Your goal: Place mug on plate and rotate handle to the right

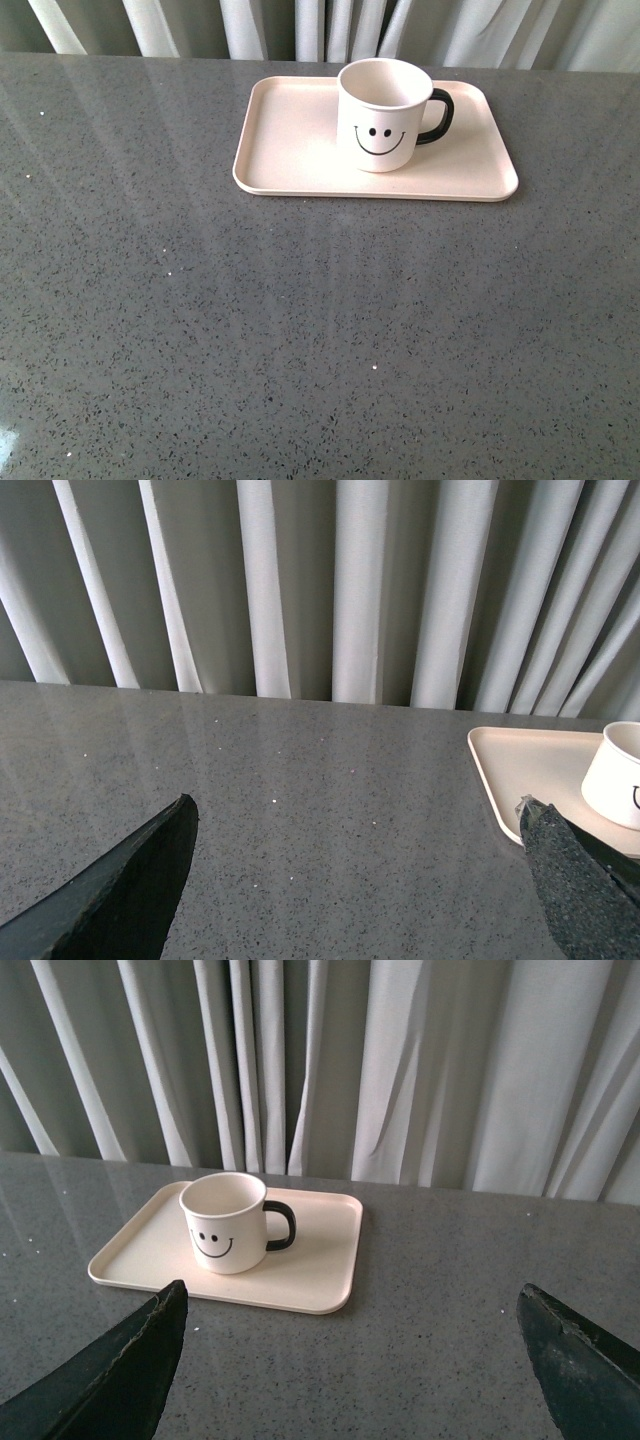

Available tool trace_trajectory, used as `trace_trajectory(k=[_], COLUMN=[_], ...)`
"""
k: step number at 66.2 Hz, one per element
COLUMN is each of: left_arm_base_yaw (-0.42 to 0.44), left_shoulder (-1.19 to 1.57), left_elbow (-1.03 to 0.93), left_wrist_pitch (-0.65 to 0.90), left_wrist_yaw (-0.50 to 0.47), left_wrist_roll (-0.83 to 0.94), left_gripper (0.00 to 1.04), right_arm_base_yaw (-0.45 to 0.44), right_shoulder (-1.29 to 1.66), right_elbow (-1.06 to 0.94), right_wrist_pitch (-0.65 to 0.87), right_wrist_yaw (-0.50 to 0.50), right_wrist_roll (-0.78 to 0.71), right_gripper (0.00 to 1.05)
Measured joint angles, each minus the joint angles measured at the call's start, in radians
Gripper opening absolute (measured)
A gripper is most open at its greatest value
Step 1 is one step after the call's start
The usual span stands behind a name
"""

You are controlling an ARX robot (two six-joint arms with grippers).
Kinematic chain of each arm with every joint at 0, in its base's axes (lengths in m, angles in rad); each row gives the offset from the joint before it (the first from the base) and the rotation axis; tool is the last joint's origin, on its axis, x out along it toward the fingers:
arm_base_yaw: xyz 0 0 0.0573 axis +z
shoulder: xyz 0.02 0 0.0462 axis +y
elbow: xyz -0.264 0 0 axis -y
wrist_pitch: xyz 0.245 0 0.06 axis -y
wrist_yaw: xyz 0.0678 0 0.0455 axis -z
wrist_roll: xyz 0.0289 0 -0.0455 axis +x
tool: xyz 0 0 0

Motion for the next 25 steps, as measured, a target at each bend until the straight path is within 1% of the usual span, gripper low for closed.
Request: trace_trajectory(k=[25], left_arm_base_yaw=[0.0], left_shoulder=[0.0], left_elbow=[0.0], left_wrist_pitch=[0.0], left_wrist_yaw=[0.0], left_wrist_roll=[0.0], left_gripper=[0.95], right_arm_base_yaw=[0.0], right_shoulder=[0.0], right_elbow=[0.0], right_wrist_pitch=[0.0], right_wrist_yaw=[0.0], right_wrist_roll=[0.0], right_gripper=[0.96])
